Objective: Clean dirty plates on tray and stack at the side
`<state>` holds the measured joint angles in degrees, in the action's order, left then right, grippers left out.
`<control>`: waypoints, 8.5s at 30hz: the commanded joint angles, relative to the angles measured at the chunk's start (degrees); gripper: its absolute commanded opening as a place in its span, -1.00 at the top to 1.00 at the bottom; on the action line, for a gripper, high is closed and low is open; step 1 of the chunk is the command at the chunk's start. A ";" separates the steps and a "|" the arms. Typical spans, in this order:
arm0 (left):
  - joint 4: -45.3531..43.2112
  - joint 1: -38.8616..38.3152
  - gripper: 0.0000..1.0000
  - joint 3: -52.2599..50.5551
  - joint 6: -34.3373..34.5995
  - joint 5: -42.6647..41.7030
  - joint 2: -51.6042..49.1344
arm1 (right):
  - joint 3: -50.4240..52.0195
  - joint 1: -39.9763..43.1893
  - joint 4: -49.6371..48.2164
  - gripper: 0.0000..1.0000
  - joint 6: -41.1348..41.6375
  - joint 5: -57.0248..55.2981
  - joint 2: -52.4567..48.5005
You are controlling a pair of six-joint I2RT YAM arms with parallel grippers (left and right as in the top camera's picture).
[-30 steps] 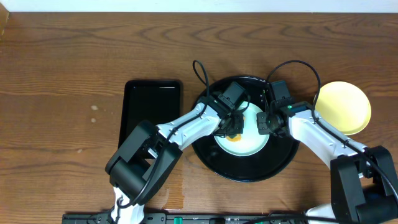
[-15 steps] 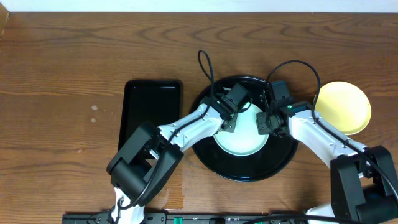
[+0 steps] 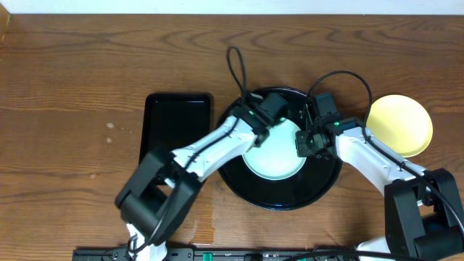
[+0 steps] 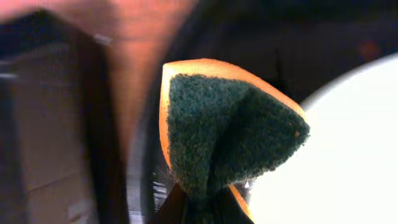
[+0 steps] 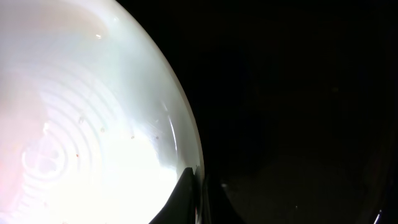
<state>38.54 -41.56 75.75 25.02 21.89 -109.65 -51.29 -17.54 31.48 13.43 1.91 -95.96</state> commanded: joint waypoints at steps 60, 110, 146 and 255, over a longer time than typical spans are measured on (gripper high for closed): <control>-7.39 38.38 -0.64 -29.09 -6.60 -24.90 20.79 | -5.03 1.97 6.36 0.98 -4.35 -8.17 1.92; -7.41 38.38 -0.64 -29.09 -6.60 -24.92 20.79 | -2.80 17.55 8.09 0.31 -15.58 31.89 -4.68; -7.39 38.38 -0.64 -29.09 -6.60 -24.90 20.79 | -3.80 2.34 5.09 0.98 -5.11 -13.75 20.79; -7.41 38.38 -0.65 -29.09 -6.60 -24.92 20.79 | -3.06 18.21 9.14 0.54 -13.16 14.64 -1.51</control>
<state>31.05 -3.31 46.94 19.03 -3.09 -88.73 -54.39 1.32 41.04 -1.02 18.15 -97.03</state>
